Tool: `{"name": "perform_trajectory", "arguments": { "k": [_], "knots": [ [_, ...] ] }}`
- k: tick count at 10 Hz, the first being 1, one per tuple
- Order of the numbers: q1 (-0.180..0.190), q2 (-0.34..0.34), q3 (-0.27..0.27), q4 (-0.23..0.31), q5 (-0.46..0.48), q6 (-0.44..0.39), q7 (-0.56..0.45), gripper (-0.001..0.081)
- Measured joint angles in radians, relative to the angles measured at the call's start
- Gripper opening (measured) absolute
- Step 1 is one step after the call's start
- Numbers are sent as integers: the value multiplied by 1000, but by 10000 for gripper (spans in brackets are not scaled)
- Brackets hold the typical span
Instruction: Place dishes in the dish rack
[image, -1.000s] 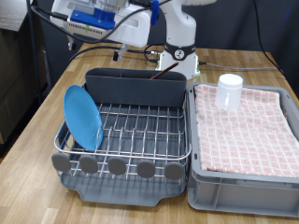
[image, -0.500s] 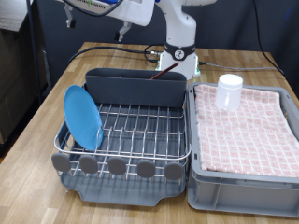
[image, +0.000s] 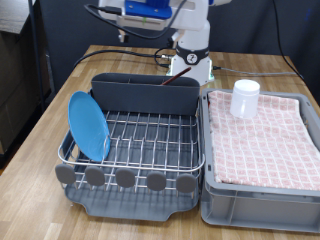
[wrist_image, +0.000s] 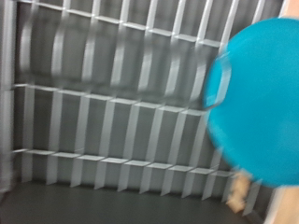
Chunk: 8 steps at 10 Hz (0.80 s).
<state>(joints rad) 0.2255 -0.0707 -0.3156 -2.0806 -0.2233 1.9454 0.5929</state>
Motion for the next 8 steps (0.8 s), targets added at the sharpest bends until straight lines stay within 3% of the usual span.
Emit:
{"name": "perform_trajectory", "arguments": {
  "k": [2,5,8],
  "knots": [
    [16,-10,30,-19,3,-10,108,803],
    [26,-9,53,-15,-44,-3,76,803],
    [69,-10,130,0,-57,-87,176,803]
  ]
}}
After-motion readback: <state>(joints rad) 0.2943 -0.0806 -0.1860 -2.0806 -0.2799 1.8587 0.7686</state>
